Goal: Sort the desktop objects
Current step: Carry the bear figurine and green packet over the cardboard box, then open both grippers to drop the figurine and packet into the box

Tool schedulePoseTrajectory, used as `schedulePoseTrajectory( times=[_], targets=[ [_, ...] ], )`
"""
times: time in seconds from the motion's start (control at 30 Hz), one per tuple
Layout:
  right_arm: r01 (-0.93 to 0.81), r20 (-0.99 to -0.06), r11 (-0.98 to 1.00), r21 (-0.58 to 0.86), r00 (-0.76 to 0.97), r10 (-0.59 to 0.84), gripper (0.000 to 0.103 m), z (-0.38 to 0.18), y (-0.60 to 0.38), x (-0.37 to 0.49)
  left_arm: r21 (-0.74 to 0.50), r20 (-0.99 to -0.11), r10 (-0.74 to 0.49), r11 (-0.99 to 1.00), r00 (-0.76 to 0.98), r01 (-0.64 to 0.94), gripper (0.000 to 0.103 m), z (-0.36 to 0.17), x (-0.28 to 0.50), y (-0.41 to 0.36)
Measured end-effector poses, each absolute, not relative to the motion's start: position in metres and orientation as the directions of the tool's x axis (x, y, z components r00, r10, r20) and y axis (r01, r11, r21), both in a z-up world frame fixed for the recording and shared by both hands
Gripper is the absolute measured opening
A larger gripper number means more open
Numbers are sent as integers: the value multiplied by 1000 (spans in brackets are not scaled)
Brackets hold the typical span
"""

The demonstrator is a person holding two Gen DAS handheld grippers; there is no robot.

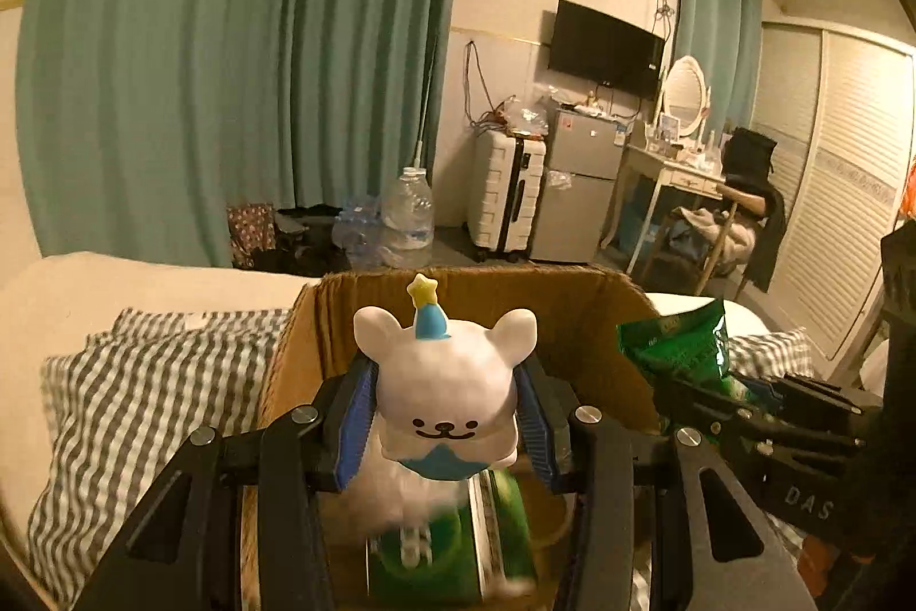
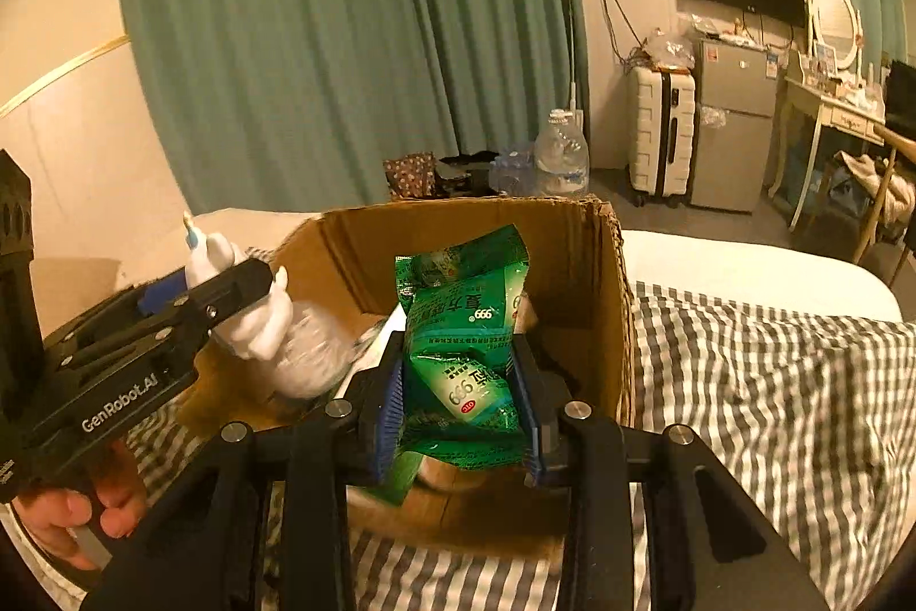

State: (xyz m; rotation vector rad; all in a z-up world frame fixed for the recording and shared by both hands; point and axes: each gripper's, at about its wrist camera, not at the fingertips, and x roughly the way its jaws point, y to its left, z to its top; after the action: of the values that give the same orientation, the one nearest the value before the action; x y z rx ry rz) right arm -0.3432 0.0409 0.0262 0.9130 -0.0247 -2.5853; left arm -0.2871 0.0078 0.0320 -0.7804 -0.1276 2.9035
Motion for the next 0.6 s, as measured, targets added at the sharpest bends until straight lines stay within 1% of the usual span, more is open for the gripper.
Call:
schedulePoseTrajectory(
  times=[0.2, 0.3, 0.33, 0.37, 0.4, 0.43, 0.47, 0.5, 0.6],
  targets=[
    [334, -603, -925, 180, -705, -372, 33, 11, 47, -378, -136, -518, 163, -985, -840, -107, 46, 16, -330, 13],
    [338, -599, -920, 196, -702, -385, 35, 9, 52, -384, -142, -531, 174, -983, -829, -116, 46, 11, -341, 18],
    [340, -591, -916, 212, -702, -398, 39, 11, 56, -384, -143, -531, 188, -981, -826, -132, 50, 11, -342, 21],
    [345, -574, -909, 236, -705, -417, 55, 14, 61, -382, -144, -526, 202, -978, -826, -148, 68, 12, -341, 23],
    [340, -557, -907, 248, -716, -421, 65, 18, 66, -379, -128, -520, 198, -980, -831, -153, 82, 12, -337, 26],
    [334, -546, -908, 252, -726, -418, 80, 21, 69, -376, -109, -512, 177, -984, -841, -140, 103, 13, -335, 25],
    [326, -541, -913, 244, -736, -407, 80, 27, 72, -372, -86, -474, 143, -990, -869, -115, 103, 16, -326, 26],
    [319, -541, -919, 233, -742, -395, 80, 30, 75, -368, -81, -458, 136, -990, -878, -112, 103, 18, -322, 28],
    [295, -537, -932, 212, -761, -363, 80, 39, 86, -349, -79, -468, 119, -993, -875, -93, 103, 23, -309, 32]
  ],
)
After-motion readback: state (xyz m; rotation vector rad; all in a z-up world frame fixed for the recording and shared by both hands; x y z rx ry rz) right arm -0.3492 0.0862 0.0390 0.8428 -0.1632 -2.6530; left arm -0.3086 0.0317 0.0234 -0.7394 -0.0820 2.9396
